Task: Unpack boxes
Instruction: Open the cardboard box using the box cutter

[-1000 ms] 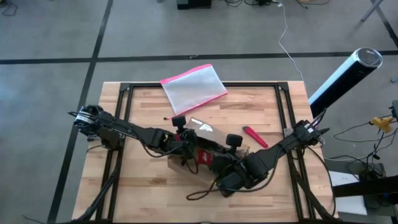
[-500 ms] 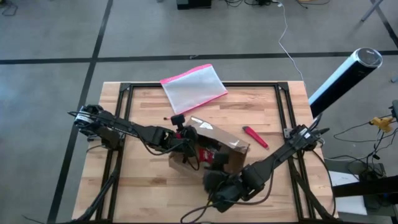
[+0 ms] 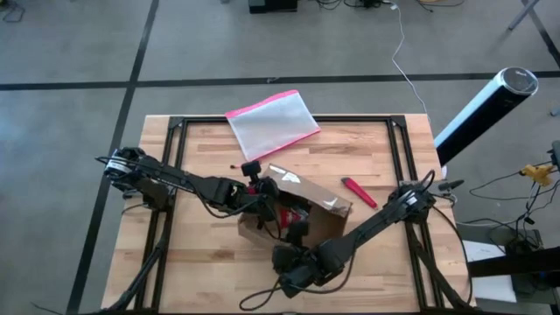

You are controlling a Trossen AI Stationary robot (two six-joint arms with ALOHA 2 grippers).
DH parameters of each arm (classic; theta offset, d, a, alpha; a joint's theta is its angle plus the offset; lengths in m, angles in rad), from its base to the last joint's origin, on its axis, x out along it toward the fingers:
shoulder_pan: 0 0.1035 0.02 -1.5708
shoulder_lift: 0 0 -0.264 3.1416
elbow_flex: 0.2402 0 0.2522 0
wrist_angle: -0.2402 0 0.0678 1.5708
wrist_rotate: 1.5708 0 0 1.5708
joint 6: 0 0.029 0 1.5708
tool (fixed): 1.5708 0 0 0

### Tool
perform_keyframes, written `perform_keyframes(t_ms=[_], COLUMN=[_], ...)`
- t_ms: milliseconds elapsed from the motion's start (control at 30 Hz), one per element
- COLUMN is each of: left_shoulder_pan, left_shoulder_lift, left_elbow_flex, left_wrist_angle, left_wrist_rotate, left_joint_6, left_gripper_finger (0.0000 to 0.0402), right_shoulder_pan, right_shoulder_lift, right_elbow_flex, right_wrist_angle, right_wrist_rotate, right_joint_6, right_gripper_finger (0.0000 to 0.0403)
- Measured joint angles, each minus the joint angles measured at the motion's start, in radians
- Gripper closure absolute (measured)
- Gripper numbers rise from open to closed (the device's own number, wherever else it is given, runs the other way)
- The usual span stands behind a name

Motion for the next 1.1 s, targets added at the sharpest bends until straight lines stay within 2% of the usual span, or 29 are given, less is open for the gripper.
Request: perform_keyframes(t_ms=[100, 167, 333, 400, 600, 767, 933, 1100], left_shoulder_pan=[-0.001, -0.001, -0.003, -0.002, -0.004, 0.000, 0.015, 0.028], left_shoulder_lift=[0.000, 0.000, -0.001, -0.008, -0.047, -0.101, -0.176, -0.242], left_elbow_flex=[0.000, 0.000, 0.001, 0.001, 0.001, 0.001, 0.017, 0.017], left_wrist_angle=[0.000, -0.001, -0.015, -0.028, -0.073, -0.116, -0.153, -0.177], left_wrist_rotate=[0.004, 0.020, 0.033, 0.050, 0.071, 0.079, 0.003, 0.006], left_joint_6=[0.000, 0.002, 0.013, 0.015, 0.032, 0.041, 0.051, 0.053], left_gripper_finger=[0.0402, 0.0402, 0.0402, 0.0402, 0.0402, 0.0402, 0.0401, 0.0401], right_shoulder_pan=[-0.010, -0.009, -0.005, -0.001, 0.019, 0.032, 0.047, 0.057], right_shoulder_lift=[0.021, 0.032, 0.040, 0.039, 0.038, 0.036, 0.035, 0.034], right_elbow_flex=[0.000, 0.000, 0.000, 0.000, -0.002, -0.018, -0.034, -0.035], right_wrist_angle=[-0.007, -0.016, -0.029, -0.037, -0.039, -0.036, -0.037, -0.034], right_wrist_rotate=[-0.013, -0.016, -0.061, -0.083, -0.170, -0.202, -0.282, -0.294], right_joint_6=[0.000, -0.007, -0.011, -0.015, -0.048, -0.042, -0.041, -0.041], right_gripper_finger=[0.0222, 0.0244, 0.0363, 0.0389, 0.0399, 0.0402, 0.0402, 0.0403])
